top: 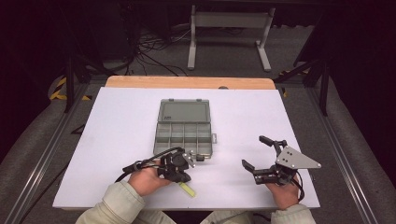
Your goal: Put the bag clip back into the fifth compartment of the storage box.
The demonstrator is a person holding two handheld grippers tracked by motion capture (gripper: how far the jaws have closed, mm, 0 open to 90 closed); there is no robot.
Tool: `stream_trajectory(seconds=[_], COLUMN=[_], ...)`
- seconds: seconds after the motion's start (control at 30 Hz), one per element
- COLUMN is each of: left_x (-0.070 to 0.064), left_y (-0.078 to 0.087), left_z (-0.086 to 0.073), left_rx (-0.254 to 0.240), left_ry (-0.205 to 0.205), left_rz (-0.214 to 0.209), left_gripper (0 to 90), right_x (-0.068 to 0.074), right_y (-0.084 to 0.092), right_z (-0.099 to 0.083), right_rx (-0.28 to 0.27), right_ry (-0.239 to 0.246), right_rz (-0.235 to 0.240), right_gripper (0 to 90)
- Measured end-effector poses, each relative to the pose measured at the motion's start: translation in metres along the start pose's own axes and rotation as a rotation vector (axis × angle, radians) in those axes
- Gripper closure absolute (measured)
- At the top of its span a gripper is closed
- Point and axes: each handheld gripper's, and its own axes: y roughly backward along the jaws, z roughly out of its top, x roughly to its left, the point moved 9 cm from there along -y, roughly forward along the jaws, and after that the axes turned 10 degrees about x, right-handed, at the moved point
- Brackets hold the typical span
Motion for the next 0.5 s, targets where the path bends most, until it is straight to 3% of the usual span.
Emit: stream_trajectory(seconds=[0.5], left_x=[-0.012], left_y=[0.001], left_z=[-0.014], left_rx=[0.037], left_ry=[-0.020], left_rz=[-0.020], left_gripper=[88.8], right_x=[0.000], right_y=[0.000], right_z=[0.001], right_rx=[-0.004], right_ry=[0.005], right_rz=[0.002], right_gripper=[4.6])
